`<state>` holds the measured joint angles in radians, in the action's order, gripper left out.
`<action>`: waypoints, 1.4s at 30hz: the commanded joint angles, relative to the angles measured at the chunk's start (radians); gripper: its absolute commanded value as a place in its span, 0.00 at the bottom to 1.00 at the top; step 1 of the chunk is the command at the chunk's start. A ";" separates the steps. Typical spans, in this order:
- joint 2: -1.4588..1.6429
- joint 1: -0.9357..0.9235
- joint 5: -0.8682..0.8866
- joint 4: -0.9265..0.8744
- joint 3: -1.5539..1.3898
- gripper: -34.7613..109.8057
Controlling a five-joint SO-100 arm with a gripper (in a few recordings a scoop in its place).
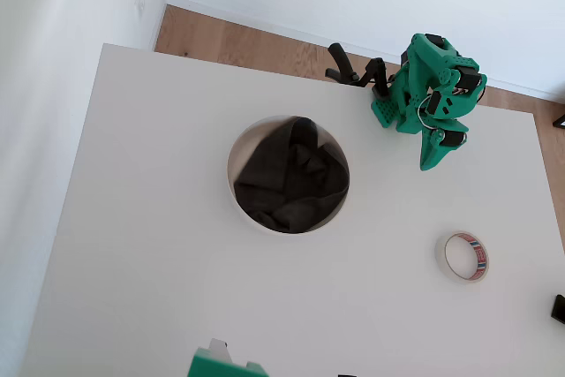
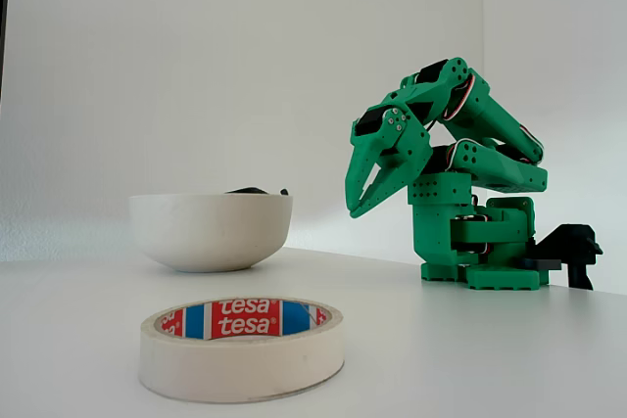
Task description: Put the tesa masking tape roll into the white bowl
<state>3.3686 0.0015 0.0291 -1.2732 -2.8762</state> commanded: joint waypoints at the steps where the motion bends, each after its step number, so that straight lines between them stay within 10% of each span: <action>1: -0.123 0.011 0.011 0.074 0.137 0.18; 21: -1.226 0.103 0.043 0.035 1.065 0.18; 42: -1.640 0.247 0.089 0.199 1.089 0.32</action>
<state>1.7058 0.2163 0.1012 -1.0769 -1.8515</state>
